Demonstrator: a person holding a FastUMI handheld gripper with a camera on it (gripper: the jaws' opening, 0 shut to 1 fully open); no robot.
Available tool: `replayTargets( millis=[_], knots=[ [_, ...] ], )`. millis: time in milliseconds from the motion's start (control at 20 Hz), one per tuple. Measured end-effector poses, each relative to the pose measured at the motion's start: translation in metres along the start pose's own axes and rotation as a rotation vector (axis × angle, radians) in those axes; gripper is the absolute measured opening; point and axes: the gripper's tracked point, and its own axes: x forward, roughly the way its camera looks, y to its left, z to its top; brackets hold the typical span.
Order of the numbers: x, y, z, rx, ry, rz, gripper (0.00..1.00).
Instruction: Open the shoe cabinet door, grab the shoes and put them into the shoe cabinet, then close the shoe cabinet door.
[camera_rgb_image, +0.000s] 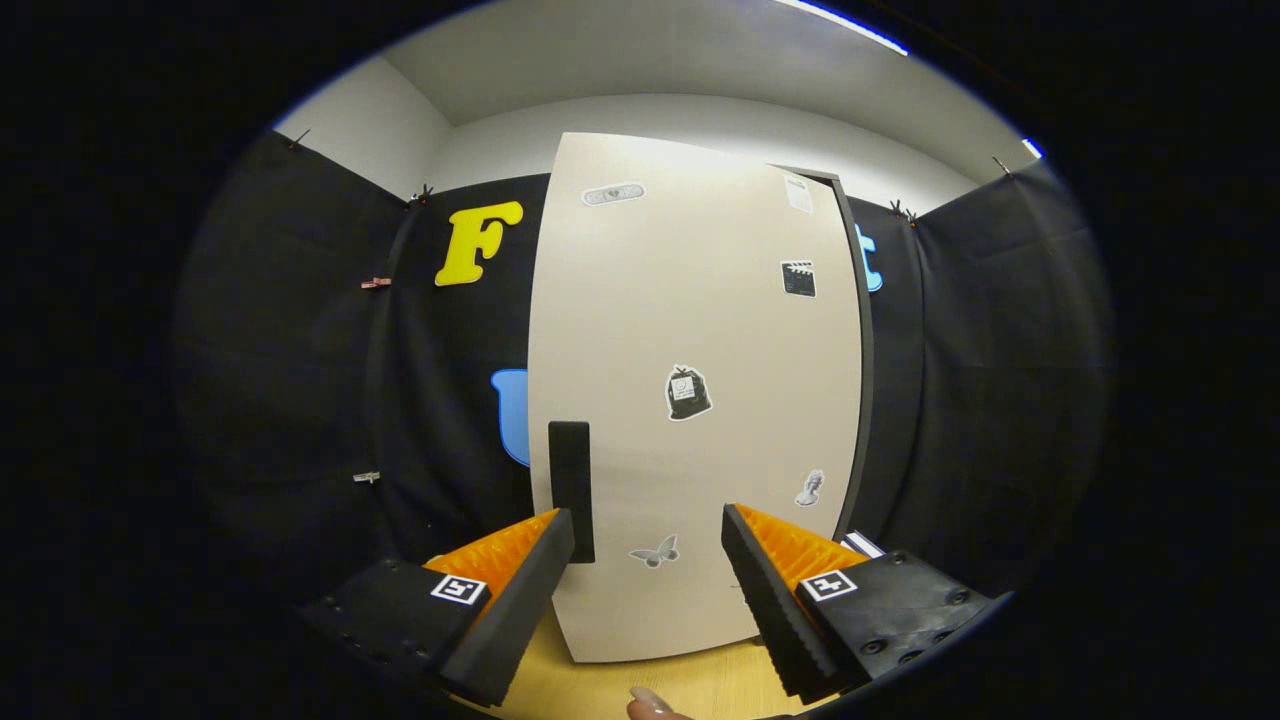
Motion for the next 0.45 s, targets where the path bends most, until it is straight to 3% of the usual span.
replayTargets(
  millis=[450],
  knots=[
    [0.0047,-0.003,-0.0045,0.004,0.012,-0.007,0.98]
  ],
)
